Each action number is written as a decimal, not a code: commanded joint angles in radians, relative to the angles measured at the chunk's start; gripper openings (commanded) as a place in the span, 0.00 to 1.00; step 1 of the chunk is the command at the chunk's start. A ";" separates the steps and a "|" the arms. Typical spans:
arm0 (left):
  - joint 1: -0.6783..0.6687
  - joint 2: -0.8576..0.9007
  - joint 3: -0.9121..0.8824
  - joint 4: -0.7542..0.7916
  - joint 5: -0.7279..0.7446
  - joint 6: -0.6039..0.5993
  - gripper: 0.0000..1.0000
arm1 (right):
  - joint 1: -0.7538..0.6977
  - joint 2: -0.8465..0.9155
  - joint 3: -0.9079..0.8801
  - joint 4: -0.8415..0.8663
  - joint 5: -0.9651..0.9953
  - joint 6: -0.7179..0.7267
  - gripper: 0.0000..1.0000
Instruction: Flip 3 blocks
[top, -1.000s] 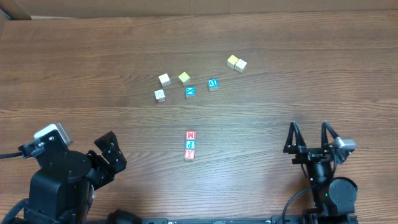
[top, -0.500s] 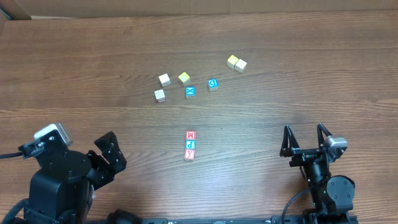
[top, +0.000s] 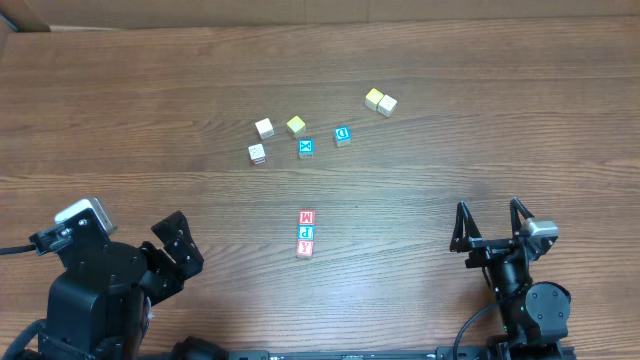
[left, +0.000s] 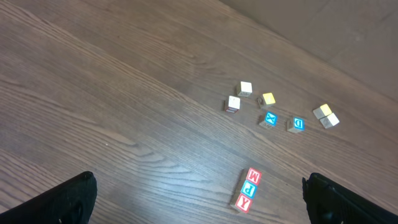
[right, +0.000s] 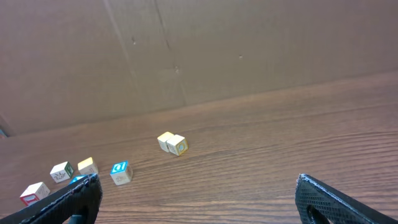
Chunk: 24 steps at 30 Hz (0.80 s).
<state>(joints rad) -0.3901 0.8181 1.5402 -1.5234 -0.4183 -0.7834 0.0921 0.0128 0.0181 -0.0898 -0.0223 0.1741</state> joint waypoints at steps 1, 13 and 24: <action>0.006 -0.002 0.016 0.002 0.000 -0.002 1.00 | -0.004 -0.010 -0.010 0.008 -0.006 -0.011 1.00; 0.006 -0.002 0.016 -0.028 -0.001 0.005 1.00 | -0.004 -0.010 -0.010 0.008 -0.005 -0.011 1.00; 0.064 -0.036 -0.127 0.365 0.066 0.456 1.00 | -0.004 -0.010 -0.010 0.008 -0.005 -0.011 1.00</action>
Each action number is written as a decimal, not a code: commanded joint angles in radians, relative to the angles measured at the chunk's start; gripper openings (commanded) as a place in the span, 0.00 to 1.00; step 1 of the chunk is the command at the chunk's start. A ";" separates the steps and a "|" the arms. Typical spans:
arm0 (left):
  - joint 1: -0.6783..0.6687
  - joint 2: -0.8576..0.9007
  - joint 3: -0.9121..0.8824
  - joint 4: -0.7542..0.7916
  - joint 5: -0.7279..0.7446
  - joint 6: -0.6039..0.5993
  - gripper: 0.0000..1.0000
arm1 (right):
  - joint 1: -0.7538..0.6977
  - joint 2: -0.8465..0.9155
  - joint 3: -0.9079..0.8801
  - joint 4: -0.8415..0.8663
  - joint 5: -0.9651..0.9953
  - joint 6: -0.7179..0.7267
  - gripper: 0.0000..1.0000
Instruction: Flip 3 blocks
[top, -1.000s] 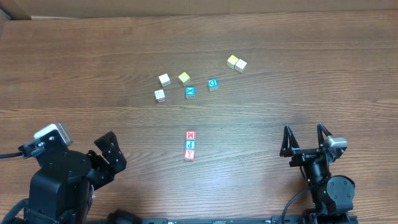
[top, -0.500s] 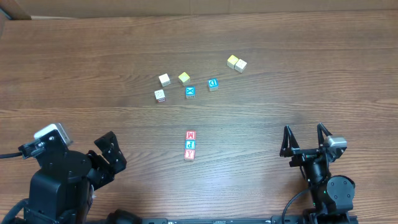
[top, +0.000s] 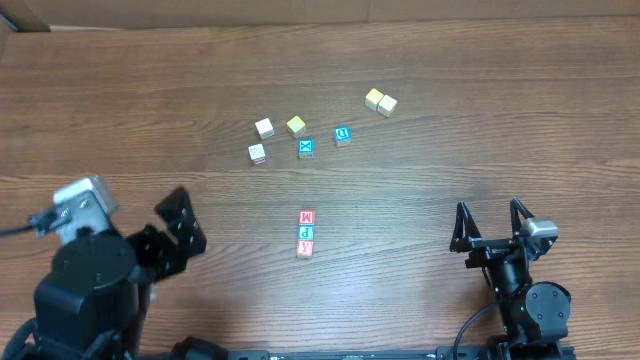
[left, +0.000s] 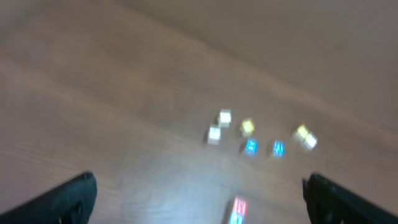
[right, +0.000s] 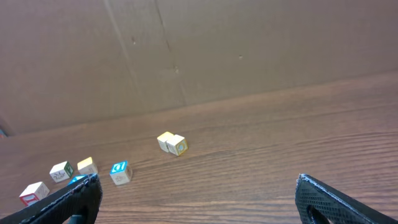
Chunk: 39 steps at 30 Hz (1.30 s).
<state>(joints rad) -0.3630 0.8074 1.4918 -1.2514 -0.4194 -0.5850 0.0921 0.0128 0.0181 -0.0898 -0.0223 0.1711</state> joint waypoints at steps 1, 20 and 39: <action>0.051 -0.036 -0.113 0.149 0.101 0.307 1.00 | -0.004 -0.010 -0.010 0.007 -0.005 -0.008 1.00; 0.311 -0.603 -1.167 1.048 0.532 0.477 1.00 | -0.003 -0.010 -0.010 0.008 -0.005 -0.008 1.00; 0.332 -0.805 -1.468 1.244 0.578 0.544 1.00 | -0.004 -0.010 -0.010 0.007 -0.005 -0.008 1.00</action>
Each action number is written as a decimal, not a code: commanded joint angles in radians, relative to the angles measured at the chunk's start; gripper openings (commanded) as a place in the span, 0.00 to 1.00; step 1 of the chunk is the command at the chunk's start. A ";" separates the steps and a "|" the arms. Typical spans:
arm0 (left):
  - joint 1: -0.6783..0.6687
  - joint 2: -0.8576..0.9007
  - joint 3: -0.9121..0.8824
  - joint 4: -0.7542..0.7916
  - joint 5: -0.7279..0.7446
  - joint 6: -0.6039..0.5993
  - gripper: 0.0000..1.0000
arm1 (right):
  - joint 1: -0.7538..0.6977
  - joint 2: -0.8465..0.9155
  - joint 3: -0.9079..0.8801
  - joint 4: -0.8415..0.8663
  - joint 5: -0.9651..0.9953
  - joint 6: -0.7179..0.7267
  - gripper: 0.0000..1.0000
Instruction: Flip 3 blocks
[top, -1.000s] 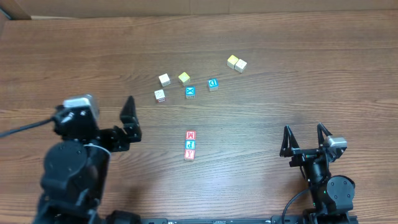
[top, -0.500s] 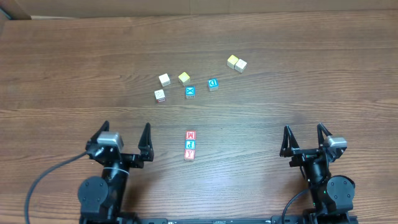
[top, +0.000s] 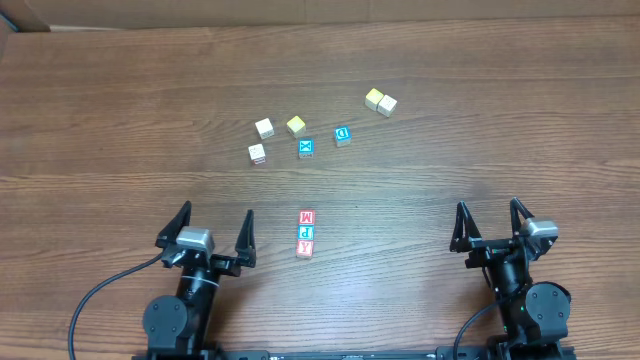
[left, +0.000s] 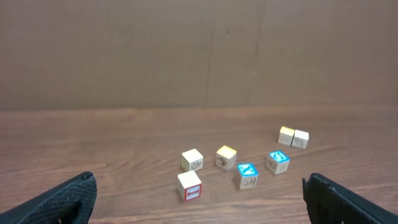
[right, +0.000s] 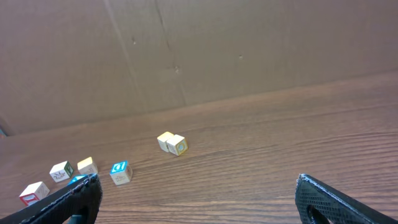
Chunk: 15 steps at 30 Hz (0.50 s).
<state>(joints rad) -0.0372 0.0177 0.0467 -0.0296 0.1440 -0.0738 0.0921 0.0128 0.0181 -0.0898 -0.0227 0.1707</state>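
Note:
Three lettered blocks M (top: 306, 217), P (top: 306, 232) and Y (top: 306, 247) lie in a touching row at the table's middle front. Farther back are scattered a white block (top: 264, 127), a yellow block (top: 296, 125), a red-marked white block (top: 257, 153), a blue X block (top: 305, 148), a blue D block (top: 342, 135) and a touching pale pair (top: 380, 101). My left gripper (top: 213, 222) stands open, low at the front, left of the row. My right gripper (top: 489, 214) stands open at the front right. Neither holds anything.
The wooden table (top: 500, 120) runs back to a brown cardboard wall (left: 186, 50). In the left wrist view my fingers (left: 62, 202) frame the scattered blocks, the red-marked one (left: 189, 185) nearest. The right wrist view shows the D block (right: 120, 172) and the pale pair (right: 171, 143).
My left arm has gone from the front left corner, gripper raised and angled, to a low pose nearer the middle, pointing at the far wall. The blocks and right arm have not moved.
My left gripper stood open at the front left corner, its camera looking down on all the blocks. Then it was slightly shifted, its view blurred. Now it sits low, facing the scattered blocks. No block has changed place or face; the right arm stayed still.

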 joint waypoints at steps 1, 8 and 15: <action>0.006 -0.015 -0.029 0.031 0.014 0.040 0.99 | -0.004 -0.010 -0.010 0.008 -0.005 -0.008 1.00; 0.006 -0.015 -0.042 0.033 0.014 0.128 1.00 | -0.004 -0.010 -0.010 0.008 -0.005 -0.008 1.00; 0.006 -0.015 -0.042 -0.038 0.002 0.101 1.00 | -0.004 -0.010 -0.010 0.008 -0.005 -0.008 1.00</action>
<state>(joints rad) -0.0372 0.0158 0.0101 -0.0658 0.1459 0.0147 0.0921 0.0128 0.0181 -0.0895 -0.0223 0.1707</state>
